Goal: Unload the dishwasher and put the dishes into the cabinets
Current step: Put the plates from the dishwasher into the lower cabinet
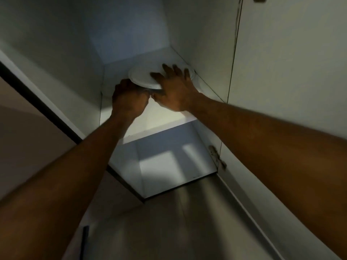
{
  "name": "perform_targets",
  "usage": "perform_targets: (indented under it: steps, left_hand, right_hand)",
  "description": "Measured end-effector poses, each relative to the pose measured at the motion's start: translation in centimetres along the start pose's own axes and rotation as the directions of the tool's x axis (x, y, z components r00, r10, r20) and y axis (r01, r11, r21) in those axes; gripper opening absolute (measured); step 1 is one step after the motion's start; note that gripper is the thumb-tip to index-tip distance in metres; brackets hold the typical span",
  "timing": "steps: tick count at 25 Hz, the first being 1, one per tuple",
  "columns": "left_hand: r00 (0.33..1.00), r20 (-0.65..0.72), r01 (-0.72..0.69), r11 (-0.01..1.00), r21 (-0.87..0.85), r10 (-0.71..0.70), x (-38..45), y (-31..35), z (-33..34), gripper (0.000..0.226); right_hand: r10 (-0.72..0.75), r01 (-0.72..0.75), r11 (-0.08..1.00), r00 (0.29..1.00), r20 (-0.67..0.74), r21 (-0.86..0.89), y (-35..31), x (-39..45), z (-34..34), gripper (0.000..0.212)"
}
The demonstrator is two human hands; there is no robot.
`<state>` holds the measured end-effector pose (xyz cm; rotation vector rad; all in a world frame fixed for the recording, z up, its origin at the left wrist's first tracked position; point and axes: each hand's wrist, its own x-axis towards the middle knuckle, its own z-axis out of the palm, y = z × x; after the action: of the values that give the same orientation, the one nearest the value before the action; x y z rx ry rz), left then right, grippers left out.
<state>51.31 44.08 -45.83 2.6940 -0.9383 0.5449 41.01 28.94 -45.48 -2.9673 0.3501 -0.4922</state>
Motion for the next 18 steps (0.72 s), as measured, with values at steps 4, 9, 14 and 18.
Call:
perform_targets:
  steps: [4, 9, 14, 18]
  left_hand:
    - [0.989, -0.099, 0.109, 0.994, 0.016, -0.107, 0.3, -0.2, 0.9, 0.060]
    - [0.990, -0.086, 0.107, 0.993, -0.046, -0.111, -1.9, 1.0, -0.2, 0.059]
    - [0.994, -0.041, 0.105, 0.994, -0.016, -0.106, -2.3, 0.9, -0.3, 0.038]
    - [0.985, 0.088, 0.149, 0.989, -0.001, -0.149, 0.1, -0.1, 1.0, 0.064]
  right_hand:
    - [0.013, -0.044, 0.994, 0.957, -0.290, -0.101, -0.3, -0.6, -0.3, 0.069]
    - [-0.002, 0.025, 0.996, 0.970, -0.242, 0.089, -0.1, -1.2, -0.4, 0.037]
    - [0.000, 0.027, 0.977, 0.992, -0.126, 0.211, 0.7, -0.1, 0.5, 0.052]
    - [0.034, -0.036, 0.999, 0.997, 0.074, 0.020, 0.9, 0.7, 0.3, 0.070]
